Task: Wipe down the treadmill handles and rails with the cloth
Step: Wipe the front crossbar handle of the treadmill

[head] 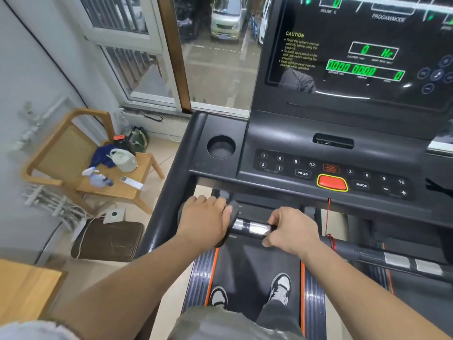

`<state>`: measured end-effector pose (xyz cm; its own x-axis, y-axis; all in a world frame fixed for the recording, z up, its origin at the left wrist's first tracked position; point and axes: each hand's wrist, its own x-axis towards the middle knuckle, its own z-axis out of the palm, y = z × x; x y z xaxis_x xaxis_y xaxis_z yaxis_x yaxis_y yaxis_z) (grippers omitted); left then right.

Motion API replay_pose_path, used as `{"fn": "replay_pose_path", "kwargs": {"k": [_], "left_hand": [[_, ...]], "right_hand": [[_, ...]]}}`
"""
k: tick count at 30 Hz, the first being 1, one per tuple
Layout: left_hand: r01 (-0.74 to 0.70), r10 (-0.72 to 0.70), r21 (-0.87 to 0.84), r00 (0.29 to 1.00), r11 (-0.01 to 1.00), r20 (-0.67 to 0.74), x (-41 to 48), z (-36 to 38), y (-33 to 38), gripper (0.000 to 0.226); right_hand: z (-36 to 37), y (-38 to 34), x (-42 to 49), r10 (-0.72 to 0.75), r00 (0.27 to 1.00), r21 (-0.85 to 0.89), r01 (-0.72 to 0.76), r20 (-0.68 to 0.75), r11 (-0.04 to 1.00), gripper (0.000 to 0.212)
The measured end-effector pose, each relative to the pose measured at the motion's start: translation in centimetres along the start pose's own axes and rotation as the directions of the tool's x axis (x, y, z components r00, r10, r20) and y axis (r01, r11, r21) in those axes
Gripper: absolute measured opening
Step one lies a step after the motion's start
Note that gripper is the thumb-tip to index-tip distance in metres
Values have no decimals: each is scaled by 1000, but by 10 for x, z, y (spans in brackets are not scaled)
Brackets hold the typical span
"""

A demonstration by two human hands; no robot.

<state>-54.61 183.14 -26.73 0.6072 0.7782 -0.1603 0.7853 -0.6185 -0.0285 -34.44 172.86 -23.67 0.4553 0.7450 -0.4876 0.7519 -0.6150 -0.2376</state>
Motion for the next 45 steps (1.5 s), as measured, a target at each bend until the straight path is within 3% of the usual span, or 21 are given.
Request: {"fn": "replay_pose_path", "kwargs": {"k": [3, 5, 8, 10, 13, 16, 18, 20, 21, 23, 24, 27, 29, 32, 35, 38, 41, 43, 45], "left_hand": [[141, -118, -63, 953, 988, 280, 35, -13, 15, 46], [161, -125, -99, 946, 982, 299, 39, -14, 20, 47], [61, -65, -150, 998, 987, -24, -3, 4, 23, 36], [-87, 46, -171, 972, 981, -231, -45, 28, 21, 32], [-219, 156, -171, 934, 961, -320, -67, 51, 5, 44], [-187, 164, -133, 972, 973, -170, -32, 24, 5, 38], [-50, 57, -178, 998, 983, 37, 9, -4, 9, 37], [81, -31, -146, 948, 986, 317, 42, -20, 15, 44], [105, -52, -120, 924, 987, 379, 48, -21, 21, 43], [29, -22, -19, 947, 999, 320, 37, -21, 34, 26], [1, 2, -17, 978, 1000, 208, 22, -15, 37, 19], [-126, 100, -160, 981, 979, -165, -39, 20, 29, 35], [-223, 185, -129, 950, 966, -252, -68, 46, 16, 48], [-279, 254, -78, 937, 957, -239, -69, 55, 0, 58], [-294, 275, -90, 945, 951, -179, -32, 27, -4, 51], [-33, 47, -175, 996, 984, 81, 12, -8, -2, 50], [134, -53, -215, 938, 967, 344, 47, -20, 1, 60], [121, -45, -213, 943, 970, 329, 43, -17, 5, 60], [31, -12, -188, 995, 982, 100, 9, -5, 10, 58]], "right_hand": [[-2, -3, 1, 9, 1000, -6, -9, 21, 1000, 38], [-2, -3, 2, 15, 999, 15, -16, 38, 1000, 38], [-2, 0, 3, 25, 999, 40, -26, 36, 999, 41], [0, 0, 3, 26, 999, 50, -28, 31, 998, 42], [1, -1, 2, 34, 999, 52, -35, 32, 998, 41], [1, -2, 0, 38, 999, 53, -39, 20, 998, 40], [1, -3, 0, 40, 999, 48, -41, 13, 998, 39], [3, -3, -2, 39, 999, 40, -39, 6, 998, 37], [4, -3, -2, 39, 999, 38, -39, -2, 999, 37], [6, -3, -2, 32, 999, 30, -32, -18, 999, 37], [7, -2, -2, 27, 999, 25, -26, -24, 999, 37], [9, -1, -1, 16, 999, 17, -16, -37, 1000, 36], [9, 0, 0, 21, 999, 13, -20, -36, 1000, 35], [8, -2, 1, 34, 999, -2, -34, -26, 999, 35], [8, -4, 1, 40, 999, -8, -40, -25, 999, 36], [7, -4, -1, 42, 999, -2, -42, -17, 999, 36], [9, -3, -4, 41, 999, 14, -41, -28, 999, 36], [10, -3, -6, 29, 999, 10, -28, -40, 1000, 35], [10, -3, -7, 17, 999, -5, -18, -48, 1000, 35]]}}
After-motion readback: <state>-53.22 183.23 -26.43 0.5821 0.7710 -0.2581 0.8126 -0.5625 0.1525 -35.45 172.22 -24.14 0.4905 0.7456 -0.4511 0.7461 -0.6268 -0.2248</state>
